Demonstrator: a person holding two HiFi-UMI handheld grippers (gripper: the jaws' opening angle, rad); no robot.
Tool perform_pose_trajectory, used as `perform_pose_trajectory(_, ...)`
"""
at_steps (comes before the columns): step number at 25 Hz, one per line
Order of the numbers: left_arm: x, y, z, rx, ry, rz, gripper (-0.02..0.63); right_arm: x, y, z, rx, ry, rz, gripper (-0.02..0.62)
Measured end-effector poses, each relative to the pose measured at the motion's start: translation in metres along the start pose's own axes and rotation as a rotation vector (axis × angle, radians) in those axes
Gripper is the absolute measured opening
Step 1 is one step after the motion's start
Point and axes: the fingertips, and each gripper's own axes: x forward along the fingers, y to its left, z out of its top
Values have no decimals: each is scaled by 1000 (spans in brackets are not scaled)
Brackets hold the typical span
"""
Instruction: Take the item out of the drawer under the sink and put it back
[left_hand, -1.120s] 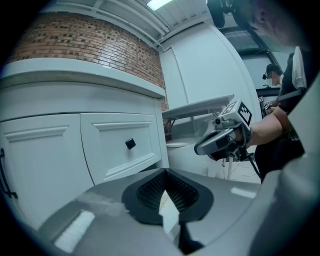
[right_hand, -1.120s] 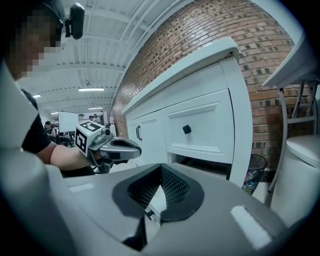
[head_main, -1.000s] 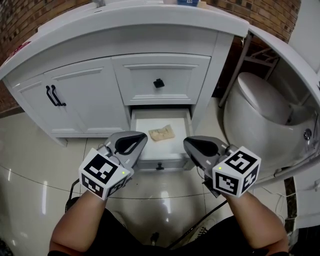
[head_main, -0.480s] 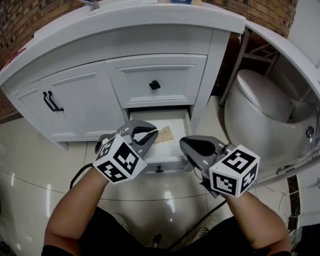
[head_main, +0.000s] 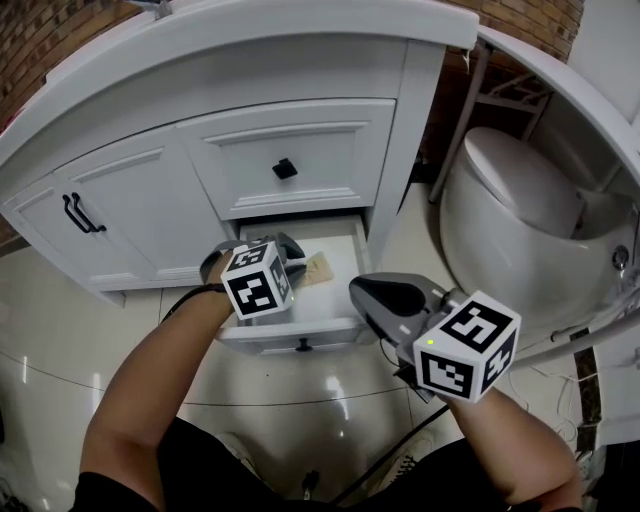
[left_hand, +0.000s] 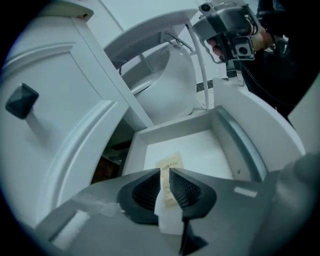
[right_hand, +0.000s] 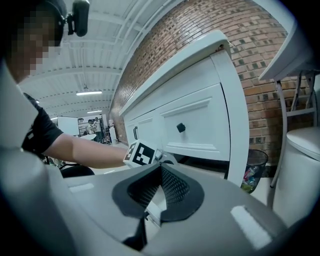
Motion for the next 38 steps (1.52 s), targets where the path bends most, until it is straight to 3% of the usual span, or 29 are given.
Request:
perform_pose_trajectory(9,39,-11,-20,-14,84,-122,83,0,-8,-1,18,-1,-1,8)
perform_pose_trajectory(17,44,-13,-21,-16,102,-124,21,0,-7,0,16,-2,4,8)
perform_pose_trajectory(25,16,7,-14,-91,64,-45,9,-2,-6,1,8,-5,-12,8)
perform_pose_trajectory(30,-12,12,-1,-91,28,8,9,-4,-5,1,3,-11,-25,8)
perform_pose_trajectory(38,-96,8,35,-209,-189,142,9,-7,6,5,-19,-20,-29,8)
